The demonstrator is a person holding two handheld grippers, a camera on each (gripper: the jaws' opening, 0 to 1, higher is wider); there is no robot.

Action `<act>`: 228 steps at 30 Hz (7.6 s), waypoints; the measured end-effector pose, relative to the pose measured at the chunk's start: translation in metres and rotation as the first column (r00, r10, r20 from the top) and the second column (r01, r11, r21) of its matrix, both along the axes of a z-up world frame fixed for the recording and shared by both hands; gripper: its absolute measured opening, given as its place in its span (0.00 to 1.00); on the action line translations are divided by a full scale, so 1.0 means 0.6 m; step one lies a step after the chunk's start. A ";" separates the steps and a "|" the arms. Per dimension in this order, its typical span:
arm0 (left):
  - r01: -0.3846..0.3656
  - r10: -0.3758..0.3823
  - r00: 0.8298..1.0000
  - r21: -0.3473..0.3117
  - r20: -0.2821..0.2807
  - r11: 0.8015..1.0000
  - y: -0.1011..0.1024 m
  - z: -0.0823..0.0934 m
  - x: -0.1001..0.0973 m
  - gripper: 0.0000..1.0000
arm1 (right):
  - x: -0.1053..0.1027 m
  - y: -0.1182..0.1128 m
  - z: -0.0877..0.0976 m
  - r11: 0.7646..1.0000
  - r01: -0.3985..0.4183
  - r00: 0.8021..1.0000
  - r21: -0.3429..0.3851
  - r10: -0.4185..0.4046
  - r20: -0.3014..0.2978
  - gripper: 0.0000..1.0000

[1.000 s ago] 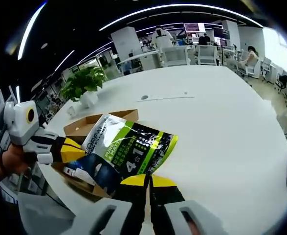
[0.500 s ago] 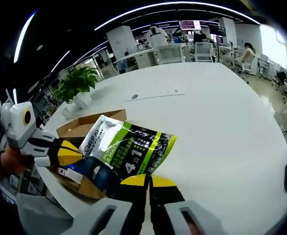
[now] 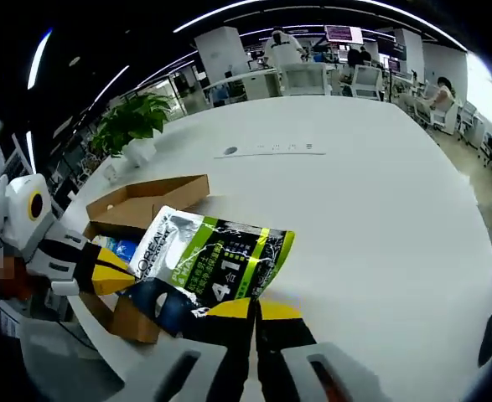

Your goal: Operate the shoe box by opening the lid, removing the specified soft item, and placing it in the target area until the item is outside and the box remains undamaged.

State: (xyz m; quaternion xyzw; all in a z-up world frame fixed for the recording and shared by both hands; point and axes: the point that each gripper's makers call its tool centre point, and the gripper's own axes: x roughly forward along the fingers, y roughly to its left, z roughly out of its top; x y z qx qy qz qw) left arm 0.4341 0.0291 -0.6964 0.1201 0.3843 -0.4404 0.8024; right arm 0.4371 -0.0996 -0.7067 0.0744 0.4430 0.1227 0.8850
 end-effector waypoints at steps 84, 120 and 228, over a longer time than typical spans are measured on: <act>-0.112 0.145 0.977 0.199 -0.159 0.974 -0.030 -0.074 0.029 0.14 | 0.059 -0.020 -0.135 1.000 -0.002 0.991 -0.008 0.001 -0.136 0.00; -0.144 0.131 0.984 -0.110 -0.120 0.983 0.021 0.021 0.021 0.35 | 0.047 0.024 -0.145 1.000 -0.015 0.988 0.003 0.015 -0.152 0.00; -0.370 0.379 0.925 -0.221 -0.003 0.902 0.478 0.099 0.010 0.54 | -0.061 0.306 0.088 0.923 -0.367 0.911 0.112 0.332 0.243 0.62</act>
